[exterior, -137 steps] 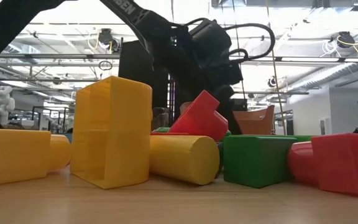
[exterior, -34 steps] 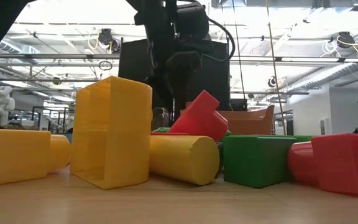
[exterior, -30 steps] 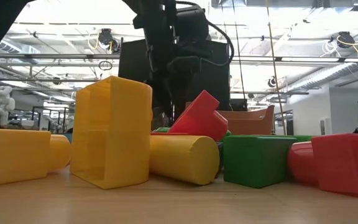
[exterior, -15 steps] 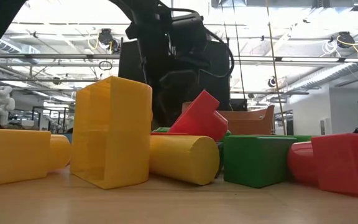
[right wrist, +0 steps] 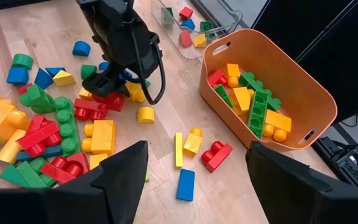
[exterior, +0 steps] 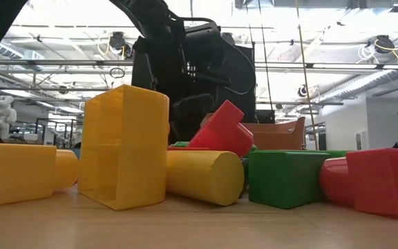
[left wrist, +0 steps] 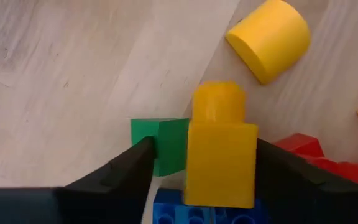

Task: Sort blocks by size
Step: Put the big yellow game piece into the orange bin

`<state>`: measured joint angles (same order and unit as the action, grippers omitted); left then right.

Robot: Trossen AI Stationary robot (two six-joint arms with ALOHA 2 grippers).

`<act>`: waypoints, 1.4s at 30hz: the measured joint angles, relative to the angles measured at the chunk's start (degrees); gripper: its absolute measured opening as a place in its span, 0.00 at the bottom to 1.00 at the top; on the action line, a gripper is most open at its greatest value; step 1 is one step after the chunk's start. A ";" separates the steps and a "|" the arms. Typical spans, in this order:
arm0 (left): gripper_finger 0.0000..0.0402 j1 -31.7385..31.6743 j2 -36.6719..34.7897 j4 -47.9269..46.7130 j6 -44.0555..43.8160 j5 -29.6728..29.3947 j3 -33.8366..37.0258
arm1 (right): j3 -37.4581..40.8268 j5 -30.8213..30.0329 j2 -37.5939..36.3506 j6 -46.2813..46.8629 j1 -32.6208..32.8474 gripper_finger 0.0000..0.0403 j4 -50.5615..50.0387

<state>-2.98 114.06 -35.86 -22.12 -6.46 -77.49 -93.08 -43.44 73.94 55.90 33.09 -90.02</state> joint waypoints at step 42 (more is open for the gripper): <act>0.36 -24.87 1.57 4.62 13.48 1.72 -22.64 | 0.00 -0.59 0.01 -1.39 0.02 0.66 0.00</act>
<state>-27.85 115.63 -31.24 -8.64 -4.75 -100.14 -93.08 -44.03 73.95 54.51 33.10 -90.02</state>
